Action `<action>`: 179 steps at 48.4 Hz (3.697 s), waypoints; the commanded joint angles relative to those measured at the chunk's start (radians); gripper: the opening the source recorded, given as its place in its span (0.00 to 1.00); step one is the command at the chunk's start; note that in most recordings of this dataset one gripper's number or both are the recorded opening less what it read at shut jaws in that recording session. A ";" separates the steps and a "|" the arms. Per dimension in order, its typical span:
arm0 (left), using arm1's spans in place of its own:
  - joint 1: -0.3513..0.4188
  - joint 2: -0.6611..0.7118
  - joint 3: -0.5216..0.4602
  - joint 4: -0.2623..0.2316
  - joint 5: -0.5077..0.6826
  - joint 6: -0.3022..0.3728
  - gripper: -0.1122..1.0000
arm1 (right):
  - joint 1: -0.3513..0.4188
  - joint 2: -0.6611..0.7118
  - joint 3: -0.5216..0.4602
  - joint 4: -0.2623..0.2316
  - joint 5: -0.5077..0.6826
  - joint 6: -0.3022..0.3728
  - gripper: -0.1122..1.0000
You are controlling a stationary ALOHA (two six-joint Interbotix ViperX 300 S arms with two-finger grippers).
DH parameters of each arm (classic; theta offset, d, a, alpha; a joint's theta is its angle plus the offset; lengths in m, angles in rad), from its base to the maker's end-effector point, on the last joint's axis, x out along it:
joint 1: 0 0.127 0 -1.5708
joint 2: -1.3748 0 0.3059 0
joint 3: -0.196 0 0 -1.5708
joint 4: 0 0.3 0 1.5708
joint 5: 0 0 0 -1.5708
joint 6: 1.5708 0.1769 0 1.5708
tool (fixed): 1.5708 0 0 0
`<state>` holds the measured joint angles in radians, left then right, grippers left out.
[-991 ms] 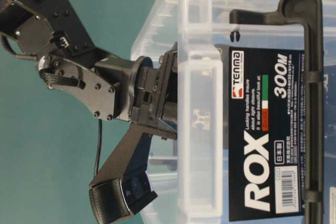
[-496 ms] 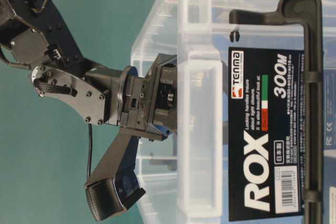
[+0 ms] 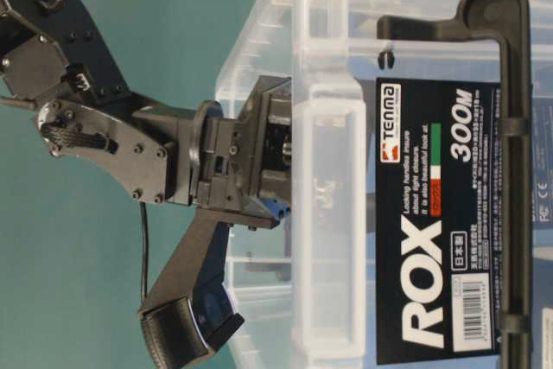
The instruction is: Pick the box from inside the plastic case
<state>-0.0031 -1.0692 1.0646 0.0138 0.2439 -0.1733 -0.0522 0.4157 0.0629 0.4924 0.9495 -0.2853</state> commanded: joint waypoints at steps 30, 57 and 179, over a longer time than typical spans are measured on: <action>0.003 -0.003 -0.018 0.003 -0.005 0.003 0.05 | -0.026 -0.044 -0.064 -0.112 -0.006 0.014 0.75; 0.020 -0.015 -0.021 0.003 0.006 -0.002 0.05 | -0.189 -0.295 -0.304 -0.118 0.388 0.017 0.73; 0.051 -0.023 -0.028 0.003 0.011 0.002 0.05 | -0.287 -0.784 0.525 -0.339 -0.104 0.034 0.99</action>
<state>0.0445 -1.0968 1.0646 0.0138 0.2638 -0.1733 -0.3405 -0.3114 0.6151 0.1365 0.8452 -0.2730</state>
